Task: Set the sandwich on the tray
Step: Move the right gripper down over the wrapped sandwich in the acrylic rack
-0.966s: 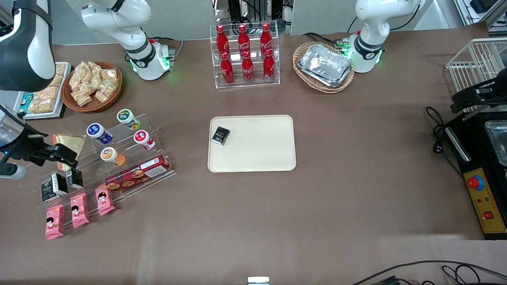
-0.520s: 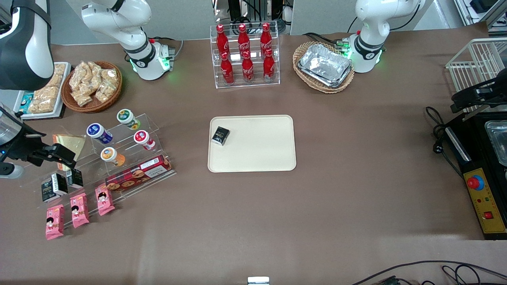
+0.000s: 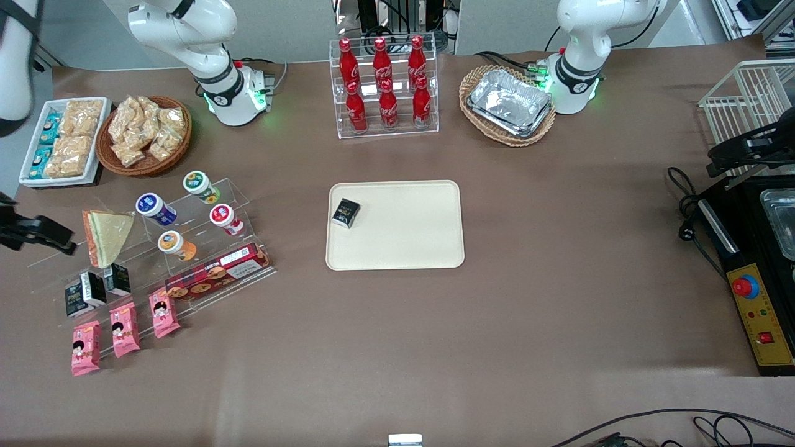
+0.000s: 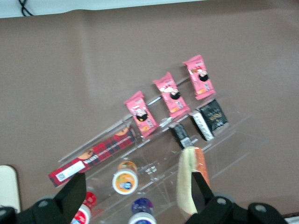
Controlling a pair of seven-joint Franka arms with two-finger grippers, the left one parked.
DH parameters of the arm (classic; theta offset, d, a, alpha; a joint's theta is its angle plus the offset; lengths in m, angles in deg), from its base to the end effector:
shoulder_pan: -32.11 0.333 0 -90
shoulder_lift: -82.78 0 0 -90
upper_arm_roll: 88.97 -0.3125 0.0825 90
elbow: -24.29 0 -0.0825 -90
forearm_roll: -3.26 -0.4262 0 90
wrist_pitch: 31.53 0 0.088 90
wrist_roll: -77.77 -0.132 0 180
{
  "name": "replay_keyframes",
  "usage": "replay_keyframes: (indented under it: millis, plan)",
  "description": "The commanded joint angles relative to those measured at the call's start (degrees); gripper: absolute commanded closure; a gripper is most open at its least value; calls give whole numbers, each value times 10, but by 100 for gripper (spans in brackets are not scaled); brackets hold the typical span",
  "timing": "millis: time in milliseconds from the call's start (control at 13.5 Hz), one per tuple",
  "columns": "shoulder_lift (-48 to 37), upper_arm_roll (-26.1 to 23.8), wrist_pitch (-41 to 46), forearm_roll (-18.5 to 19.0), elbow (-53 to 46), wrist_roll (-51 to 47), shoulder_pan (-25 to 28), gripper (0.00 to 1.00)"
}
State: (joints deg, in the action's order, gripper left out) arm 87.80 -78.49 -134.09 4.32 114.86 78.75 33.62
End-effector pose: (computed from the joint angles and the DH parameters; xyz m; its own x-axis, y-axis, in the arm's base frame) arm 0.6372 -0.0986 0.5583 0.9838 -0.1312 0.1221 -0.1366 -0.9900 0.0364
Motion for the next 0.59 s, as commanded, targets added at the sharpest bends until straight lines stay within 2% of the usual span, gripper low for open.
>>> replay_keyframes:
  millis: [0,297,520]
  plan:
    - [-60,-4,3,-5,66,43,-36,0]
    - [-118,-2,-9,-5,151,58,-65,0]
    - [-154,2,-57,-4,221,106,-77,0]
